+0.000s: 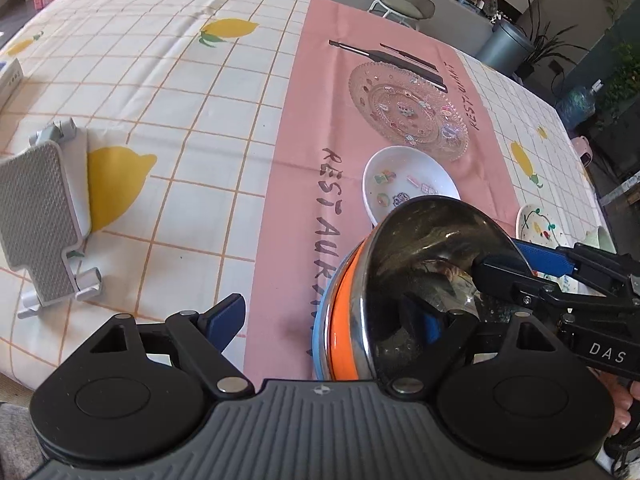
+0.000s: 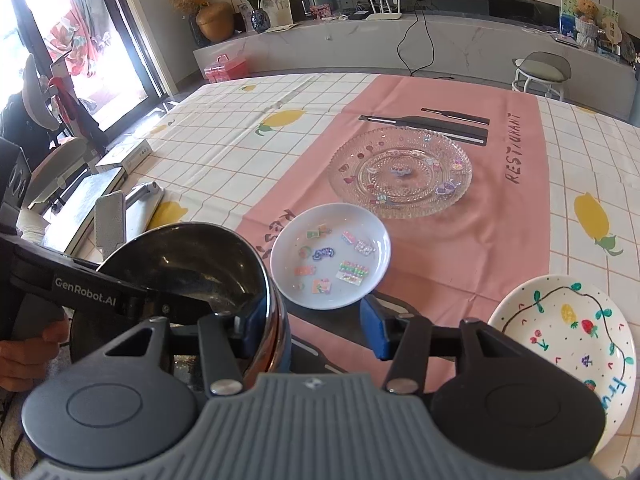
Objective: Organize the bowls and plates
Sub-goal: 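Lower the orange bowl into the blue bowl and open the right gripper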
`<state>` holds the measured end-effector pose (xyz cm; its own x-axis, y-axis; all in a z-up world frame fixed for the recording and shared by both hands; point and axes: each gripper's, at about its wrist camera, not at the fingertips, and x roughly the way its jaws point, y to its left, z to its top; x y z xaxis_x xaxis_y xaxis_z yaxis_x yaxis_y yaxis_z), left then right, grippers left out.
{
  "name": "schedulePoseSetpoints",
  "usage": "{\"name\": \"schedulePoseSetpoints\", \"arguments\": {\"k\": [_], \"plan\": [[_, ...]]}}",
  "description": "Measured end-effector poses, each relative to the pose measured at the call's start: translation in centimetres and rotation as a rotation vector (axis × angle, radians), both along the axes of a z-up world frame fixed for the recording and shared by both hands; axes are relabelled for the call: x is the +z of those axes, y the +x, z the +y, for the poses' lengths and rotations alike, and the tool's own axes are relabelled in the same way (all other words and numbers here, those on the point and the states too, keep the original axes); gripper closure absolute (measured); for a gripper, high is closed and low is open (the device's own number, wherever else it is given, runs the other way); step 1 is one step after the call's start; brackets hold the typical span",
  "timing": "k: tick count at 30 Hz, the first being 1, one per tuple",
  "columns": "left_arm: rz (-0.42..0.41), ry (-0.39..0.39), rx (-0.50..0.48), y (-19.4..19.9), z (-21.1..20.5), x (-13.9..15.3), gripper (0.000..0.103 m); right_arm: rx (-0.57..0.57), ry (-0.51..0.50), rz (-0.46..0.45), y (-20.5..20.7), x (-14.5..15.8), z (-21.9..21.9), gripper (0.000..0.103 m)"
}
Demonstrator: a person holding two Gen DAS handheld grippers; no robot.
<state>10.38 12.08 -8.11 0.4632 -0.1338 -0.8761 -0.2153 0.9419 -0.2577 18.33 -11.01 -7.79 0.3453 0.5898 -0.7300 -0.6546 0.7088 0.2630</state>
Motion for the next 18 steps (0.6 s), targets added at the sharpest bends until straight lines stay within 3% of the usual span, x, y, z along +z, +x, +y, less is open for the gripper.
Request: {"name": "schedulePoseSetpoints", "arguments": {"k": [5, 11, 14, 18], "plan": [[-0.011, 0.105, -0.084, -1.1, -1.3, 1.3, 0.019, 0.06, 0.008, 0.064, -0.3, -0.2, 0.2, 0.042], [-0.025, 0.136, -0.147, -2.8, -1.9, 1.9, 0.02, 0.087, -0.016, 0.043, -0.8, -0.3, 0.8, 0.039], [-0.032, 0.17, -0.151, -2.9, -2.1, 1.4, 0.015, 0.083, -0.038, 0.041, -0.7, -0.5, 0.9, 0.039], [-0.042, 0.142, -0.138, -2.9, -1.7, 1.1, 0.012, 0.077, -0.047, 0.041, -0.6, -0.7, 0.9, 0.038]]}}
